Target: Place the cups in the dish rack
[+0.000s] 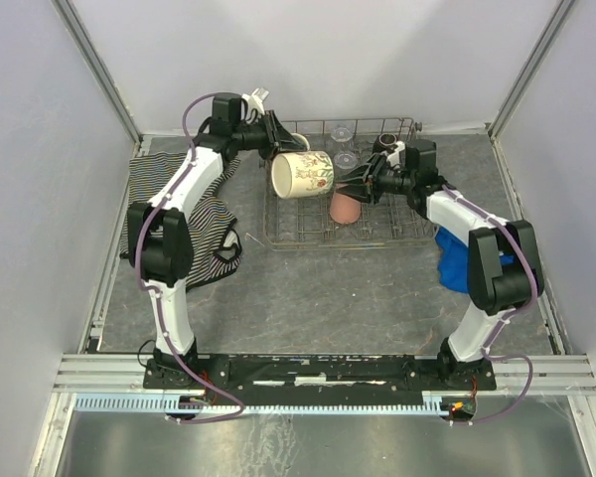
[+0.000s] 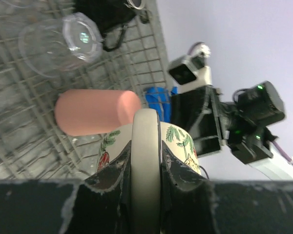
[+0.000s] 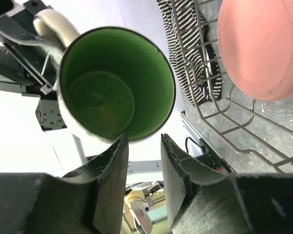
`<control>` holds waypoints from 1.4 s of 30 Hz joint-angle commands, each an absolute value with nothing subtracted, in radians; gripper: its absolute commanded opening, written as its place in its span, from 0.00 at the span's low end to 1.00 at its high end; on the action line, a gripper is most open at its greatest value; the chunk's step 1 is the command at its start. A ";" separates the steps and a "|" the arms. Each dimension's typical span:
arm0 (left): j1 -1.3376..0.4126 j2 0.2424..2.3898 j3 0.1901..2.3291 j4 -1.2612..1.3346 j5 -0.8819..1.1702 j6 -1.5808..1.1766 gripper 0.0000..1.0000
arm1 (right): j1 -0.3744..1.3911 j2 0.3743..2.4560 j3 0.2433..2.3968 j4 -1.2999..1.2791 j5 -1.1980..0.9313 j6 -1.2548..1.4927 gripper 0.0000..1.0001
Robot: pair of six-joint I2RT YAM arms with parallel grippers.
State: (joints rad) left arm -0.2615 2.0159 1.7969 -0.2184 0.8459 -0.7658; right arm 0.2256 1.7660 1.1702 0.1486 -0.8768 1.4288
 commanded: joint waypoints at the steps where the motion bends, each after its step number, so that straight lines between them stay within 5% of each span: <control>1: -0.246 2.011 1.980 -0.352 0.768 -0.681 0.03 | 0.211 1.674 1.228 0.081 -0.896 1.316 0.40; 22: -0.291 2.266 2.465 -0.834 0.586 -0.628 0.03 | 0.072 1.588 1.229 -0.211 -0.864 1.060 0.39; 42: -0.368 2.382 2.543 -0.988 0.377 -0.557 0.03 | 0.018 1.578 1.233 -0.395 -0.846 0.882 0.39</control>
State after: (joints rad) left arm -0.3477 2.3882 2.4706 -0.9783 0.3809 -0.5812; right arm 0.0231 1.6142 1.1965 -0.3386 -0.8574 0.9592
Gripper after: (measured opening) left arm 0.277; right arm 0.390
